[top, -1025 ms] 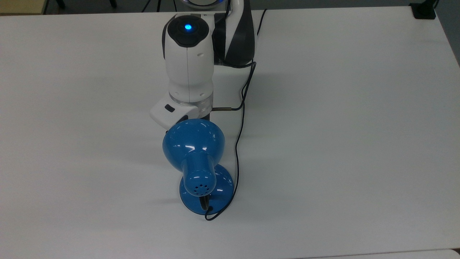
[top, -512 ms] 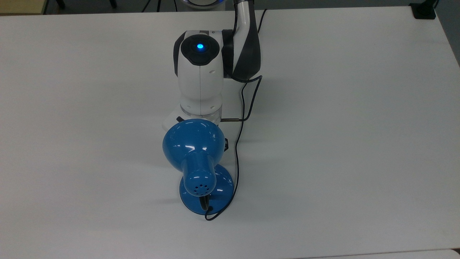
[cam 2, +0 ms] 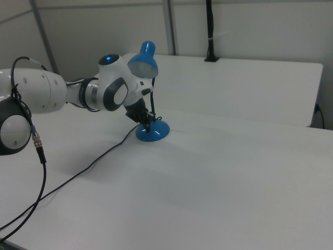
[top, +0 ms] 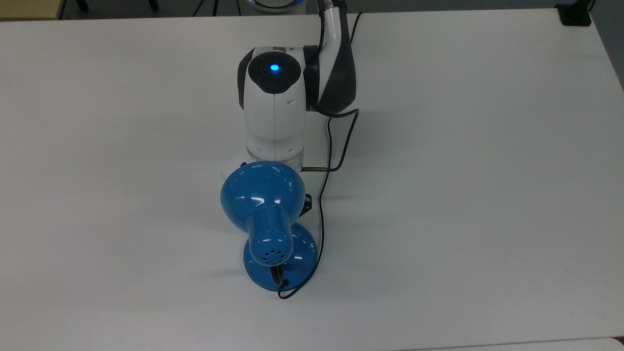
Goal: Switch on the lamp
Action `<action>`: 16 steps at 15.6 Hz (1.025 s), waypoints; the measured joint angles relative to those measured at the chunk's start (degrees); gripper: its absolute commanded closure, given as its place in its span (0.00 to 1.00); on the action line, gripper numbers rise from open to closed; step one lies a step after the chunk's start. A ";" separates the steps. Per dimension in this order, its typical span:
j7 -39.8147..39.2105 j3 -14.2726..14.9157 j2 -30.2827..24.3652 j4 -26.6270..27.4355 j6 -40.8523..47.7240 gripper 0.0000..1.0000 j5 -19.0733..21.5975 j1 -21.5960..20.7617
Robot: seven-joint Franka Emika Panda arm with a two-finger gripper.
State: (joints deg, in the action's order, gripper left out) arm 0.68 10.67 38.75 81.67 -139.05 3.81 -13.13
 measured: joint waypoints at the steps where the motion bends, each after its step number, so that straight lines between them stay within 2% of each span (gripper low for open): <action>1: 0.07 -0.06 0.04 -0.08 0.00 1.00 0.00 -0.01; 16: 0.34 -0.15 1.59 -2.30 -2.13 1.00 0.00 -0.09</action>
State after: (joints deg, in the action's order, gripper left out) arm 1.02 10.53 40.34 79.37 -141.18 3.81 -13.21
